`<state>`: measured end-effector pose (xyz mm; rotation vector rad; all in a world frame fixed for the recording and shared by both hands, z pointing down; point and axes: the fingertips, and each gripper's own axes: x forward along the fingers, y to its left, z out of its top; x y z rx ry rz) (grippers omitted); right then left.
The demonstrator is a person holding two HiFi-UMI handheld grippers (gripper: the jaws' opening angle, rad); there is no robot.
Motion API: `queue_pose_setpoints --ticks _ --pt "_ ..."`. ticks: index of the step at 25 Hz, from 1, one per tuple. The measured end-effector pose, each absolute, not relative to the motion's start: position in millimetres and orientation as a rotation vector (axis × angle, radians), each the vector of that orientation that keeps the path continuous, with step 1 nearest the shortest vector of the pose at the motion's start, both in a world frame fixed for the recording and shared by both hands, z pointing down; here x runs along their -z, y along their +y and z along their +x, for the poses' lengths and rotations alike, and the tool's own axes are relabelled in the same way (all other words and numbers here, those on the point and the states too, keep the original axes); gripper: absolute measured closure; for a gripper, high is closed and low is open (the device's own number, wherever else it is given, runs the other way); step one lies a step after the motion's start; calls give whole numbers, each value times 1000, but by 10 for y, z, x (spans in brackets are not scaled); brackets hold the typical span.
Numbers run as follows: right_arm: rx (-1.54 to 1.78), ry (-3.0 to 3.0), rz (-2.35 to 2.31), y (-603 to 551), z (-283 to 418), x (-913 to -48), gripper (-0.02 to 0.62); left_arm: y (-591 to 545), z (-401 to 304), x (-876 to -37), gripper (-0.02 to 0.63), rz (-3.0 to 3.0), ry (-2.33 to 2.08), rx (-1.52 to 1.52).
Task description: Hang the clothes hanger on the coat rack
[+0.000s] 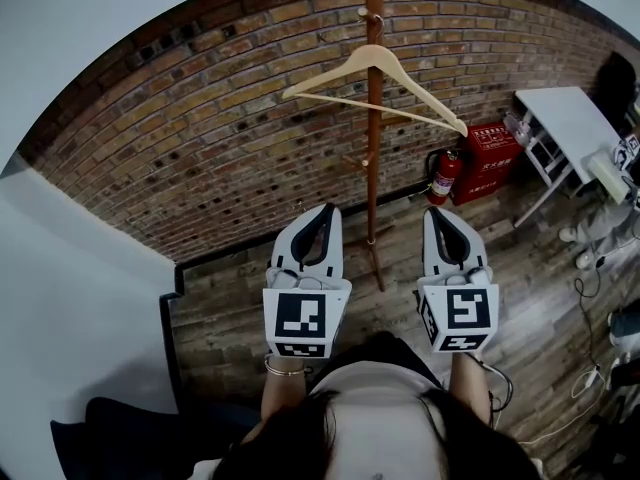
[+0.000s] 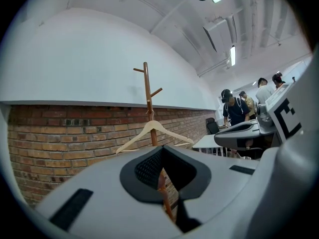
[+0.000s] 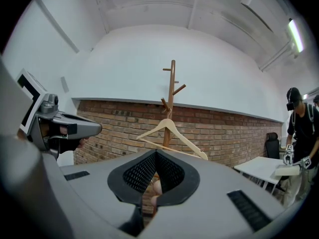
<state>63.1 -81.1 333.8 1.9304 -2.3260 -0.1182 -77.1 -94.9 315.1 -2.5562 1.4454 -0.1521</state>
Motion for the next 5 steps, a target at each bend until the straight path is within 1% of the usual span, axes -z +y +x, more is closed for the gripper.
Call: queue_pose_setpoints --ticks 5 --pt "107 -2352 1922 -783 589 -3306 558 -935 -810 -3144 595 -2571 1457 147"
